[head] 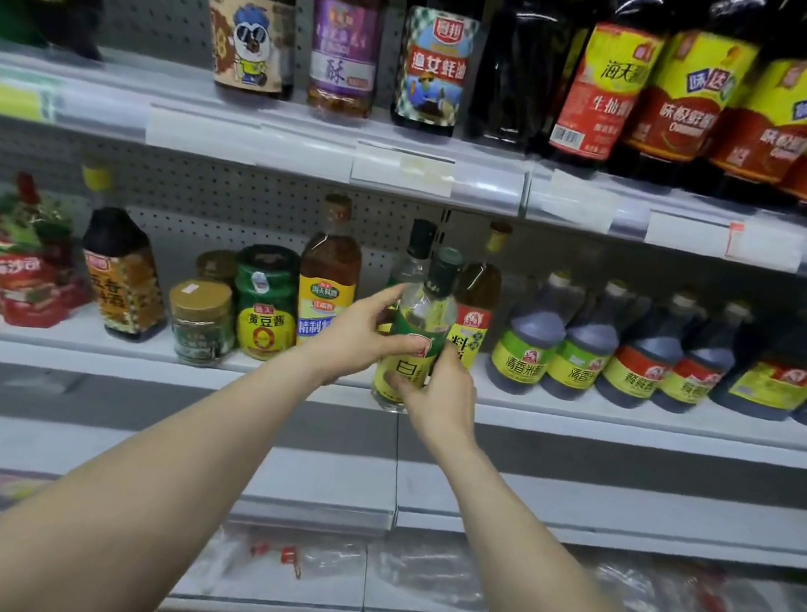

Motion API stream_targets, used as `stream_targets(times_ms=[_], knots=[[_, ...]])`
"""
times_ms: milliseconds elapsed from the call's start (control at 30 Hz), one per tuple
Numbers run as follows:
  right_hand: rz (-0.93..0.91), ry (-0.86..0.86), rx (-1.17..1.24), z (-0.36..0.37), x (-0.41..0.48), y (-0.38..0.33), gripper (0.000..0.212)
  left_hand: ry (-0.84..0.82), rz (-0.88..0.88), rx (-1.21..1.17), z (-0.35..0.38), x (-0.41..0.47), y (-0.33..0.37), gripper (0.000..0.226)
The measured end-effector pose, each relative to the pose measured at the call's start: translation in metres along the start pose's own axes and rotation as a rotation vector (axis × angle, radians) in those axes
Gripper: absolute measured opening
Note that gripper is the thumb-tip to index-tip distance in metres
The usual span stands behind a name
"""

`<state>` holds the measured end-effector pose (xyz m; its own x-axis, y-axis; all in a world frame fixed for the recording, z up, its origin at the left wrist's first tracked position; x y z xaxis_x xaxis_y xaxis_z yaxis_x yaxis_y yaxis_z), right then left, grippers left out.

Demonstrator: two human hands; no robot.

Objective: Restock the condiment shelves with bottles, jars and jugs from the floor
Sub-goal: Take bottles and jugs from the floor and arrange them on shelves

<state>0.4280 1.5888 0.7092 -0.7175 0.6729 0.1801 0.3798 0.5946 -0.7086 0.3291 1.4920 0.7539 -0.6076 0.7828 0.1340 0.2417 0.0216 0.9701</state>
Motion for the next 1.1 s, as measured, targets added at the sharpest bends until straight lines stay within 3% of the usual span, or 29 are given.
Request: stream_targets(times_ms=[600, 1100], knots=[[0.045, -0.016, 0.01, 0.036, 0.039, 0.01, 0.057, 0.107, -0.019, 0.12, -0.007, 0.033, -0.053, 0.063], [0.074, -0.03, 0.007, 0.043, 0.06, 0.012, 0.048, 0.176, -0.085, 0.276, 0.002, 0.046, -0.068, 0.05]])
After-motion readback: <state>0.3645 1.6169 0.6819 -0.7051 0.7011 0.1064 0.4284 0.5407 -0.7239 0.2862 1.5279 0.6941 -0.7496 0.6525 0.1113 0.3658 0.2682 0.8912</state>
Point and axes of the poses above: each hand's wrist, its own x-axis towards the middle knuckle, its own z-axis out of the palm, y = z × x, the point moved 1 cm from there along x, towards the middle knuckle
